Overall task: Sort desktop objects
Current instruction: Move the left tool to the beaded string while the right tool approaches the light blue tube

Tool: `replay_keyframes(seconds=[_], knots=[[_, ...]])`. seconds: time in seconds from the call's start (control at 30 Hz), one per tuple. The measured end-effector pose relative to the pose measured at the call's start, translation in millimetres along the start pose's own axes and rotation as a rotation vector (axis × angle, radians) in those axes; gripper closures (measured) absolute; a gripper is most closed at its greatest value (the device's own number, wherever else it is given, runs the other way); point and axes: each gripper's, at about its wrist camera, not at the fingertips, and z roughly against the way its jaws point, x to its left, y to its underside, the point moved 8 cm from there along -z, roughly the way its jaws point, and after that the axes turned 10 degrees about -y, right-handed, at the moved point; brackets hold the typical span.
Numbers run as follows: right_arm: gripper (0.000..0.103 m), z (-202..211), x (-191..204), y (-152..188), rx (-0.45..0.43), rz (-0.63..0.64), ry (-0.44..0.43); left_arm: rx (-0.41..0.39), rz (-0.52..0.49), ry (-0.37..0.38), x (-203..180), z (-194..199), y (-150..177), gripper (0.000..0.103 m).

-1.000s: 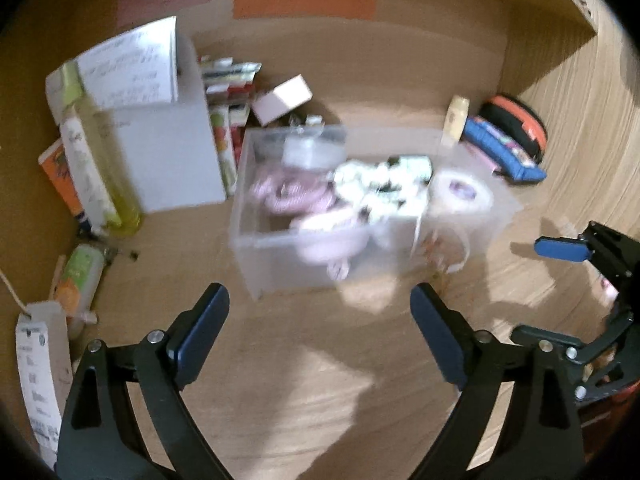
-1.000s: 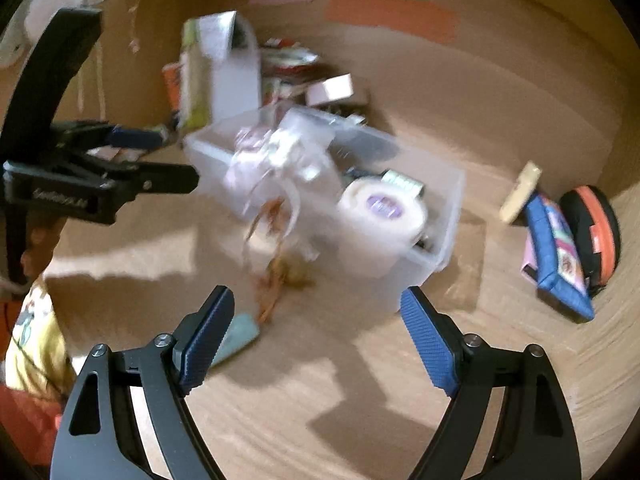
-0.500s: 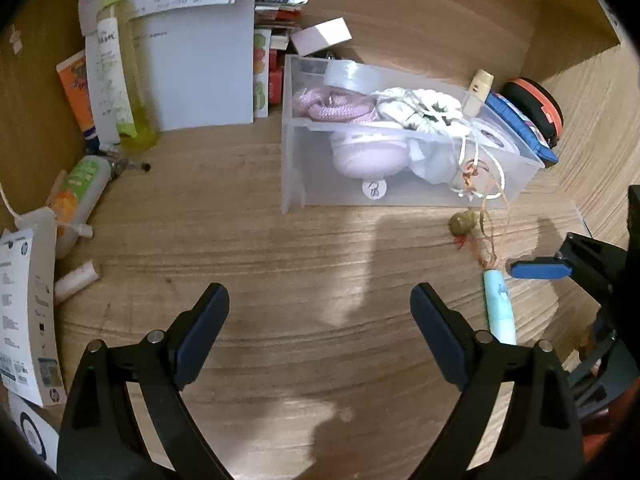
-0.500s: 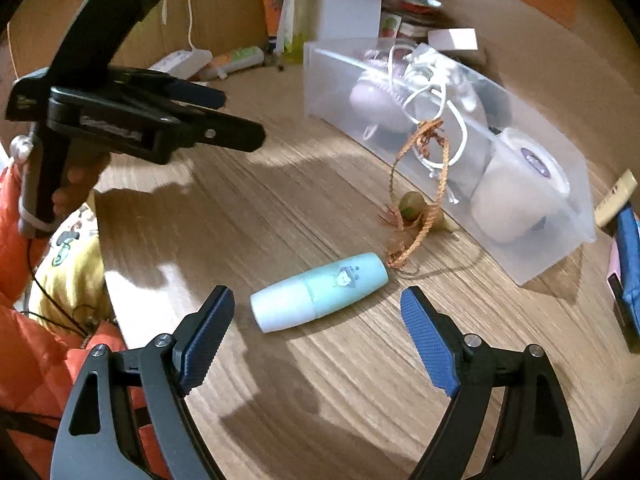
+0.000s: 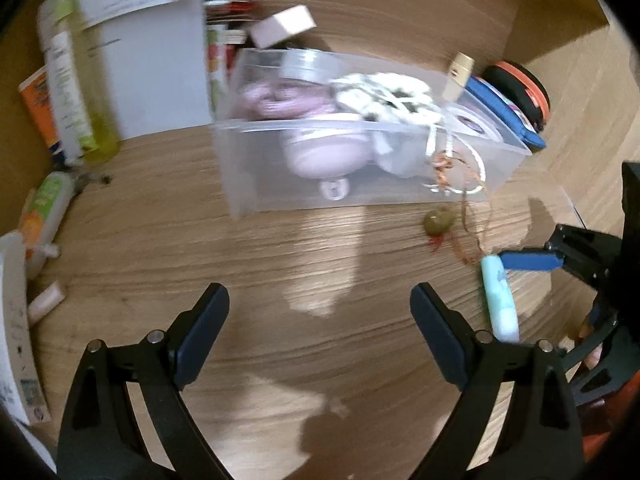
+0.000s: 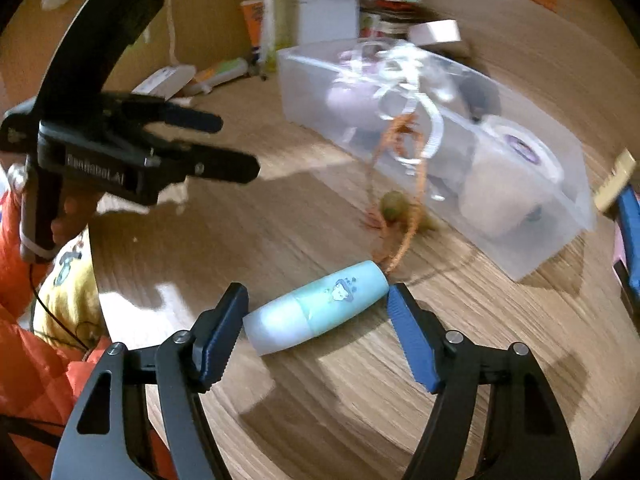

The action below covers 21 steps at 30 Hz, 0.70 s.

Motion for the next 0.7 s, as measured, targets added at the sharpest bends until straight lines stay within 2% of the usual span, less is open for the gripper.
replay_keyframes(seconds=[0.23,0.4,0.47,0.7], knots=[[0.034,36.1,-39.2,4.6,-0.08,-0.13,0.043,0.021,-0.102,0.015,-40.6,-13.5,-4.4,0.011],[0.034,55.9,-55.4,7.0,-0.124,-0.172,0.068,0.05,-0.165,0.023,-66.4,-24.4,-7.2,0.026],[0.034,61.5,-59.1,7.1,-0.139,-0.184,0.065,0.049,-0.183,0.004,-73.0,-29.3,-11.0,0.028],[0.034,62.8,-60.4,4.2,-0.162,-0.19,0.049,0.027,-0.208,0.005,-81.0,-35.0,-29.8,0.034]])
